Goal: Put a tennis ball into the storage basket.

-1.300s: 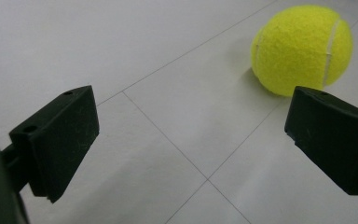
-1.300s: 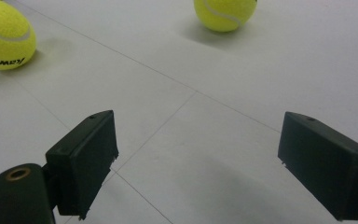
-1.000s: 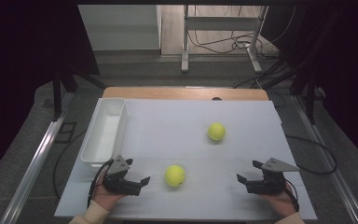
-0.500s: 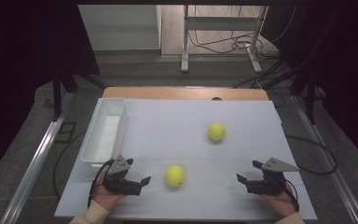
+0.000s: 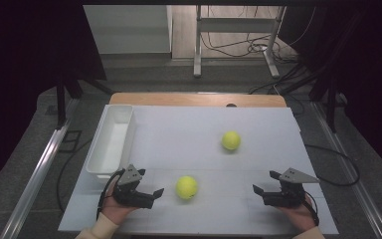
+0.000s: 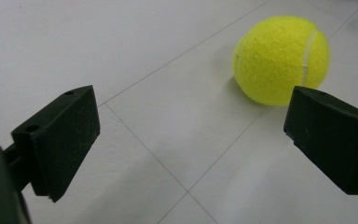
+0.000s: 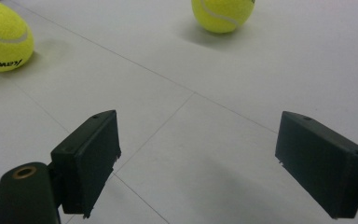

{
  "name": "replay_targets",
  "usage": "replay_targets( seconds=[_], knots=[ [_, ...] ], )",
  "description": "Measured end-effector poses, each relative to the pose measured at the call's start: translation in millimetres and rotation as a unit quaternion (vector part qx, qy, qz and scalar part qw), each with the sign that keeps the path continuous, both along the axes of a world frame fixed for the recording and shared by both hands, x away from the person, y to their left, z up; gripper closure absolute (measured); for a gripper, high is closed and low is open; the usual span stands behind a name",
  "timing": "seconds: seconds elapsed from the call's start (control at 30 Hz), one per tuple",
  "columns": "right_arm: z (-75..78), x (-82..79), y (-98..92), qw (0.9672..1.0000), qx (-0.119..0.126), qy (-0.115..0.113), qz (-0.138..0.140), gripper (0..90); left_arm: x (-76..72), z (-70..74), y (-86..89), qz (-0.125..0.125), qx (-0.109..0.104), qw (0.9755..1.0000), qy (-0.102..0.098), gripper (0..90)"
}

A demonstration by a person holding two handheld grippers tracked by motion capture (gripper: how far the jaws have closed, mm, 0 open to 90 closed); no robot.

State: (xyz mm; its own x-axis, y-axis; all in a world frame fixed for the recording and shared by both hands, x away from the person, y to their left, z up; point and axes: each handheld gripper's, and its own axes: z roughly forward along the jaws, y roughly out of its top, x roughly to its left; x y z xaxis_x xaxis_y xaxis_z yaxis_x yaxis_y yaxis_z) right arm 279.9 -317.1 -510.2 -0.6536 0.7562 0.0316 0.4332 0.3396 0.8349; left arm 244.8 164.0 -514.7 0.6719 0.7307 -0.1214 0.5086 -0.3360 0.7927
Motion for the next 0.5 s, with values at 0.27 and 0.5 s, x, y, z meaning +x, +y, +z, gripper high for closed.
replay_targets(
  seconds=[0.27, 0.5],
  knots=[
    [-0.3, -0.3, 1.3, 1.0000, -0.002, 0.002, 0.003, 14.4, 0.2, 6.8, -4.7, -0.003, -0.007, 1.0000, -0.002, 4.5],
    [-0.2, -0.4, 2.2, 1.0000, -0.005, 0.002, 0.007, 14.5, 2.0, 11.2, -13.1, -0.016, -0.010, 0.9998, 0.000, 4.5]
  ],
)
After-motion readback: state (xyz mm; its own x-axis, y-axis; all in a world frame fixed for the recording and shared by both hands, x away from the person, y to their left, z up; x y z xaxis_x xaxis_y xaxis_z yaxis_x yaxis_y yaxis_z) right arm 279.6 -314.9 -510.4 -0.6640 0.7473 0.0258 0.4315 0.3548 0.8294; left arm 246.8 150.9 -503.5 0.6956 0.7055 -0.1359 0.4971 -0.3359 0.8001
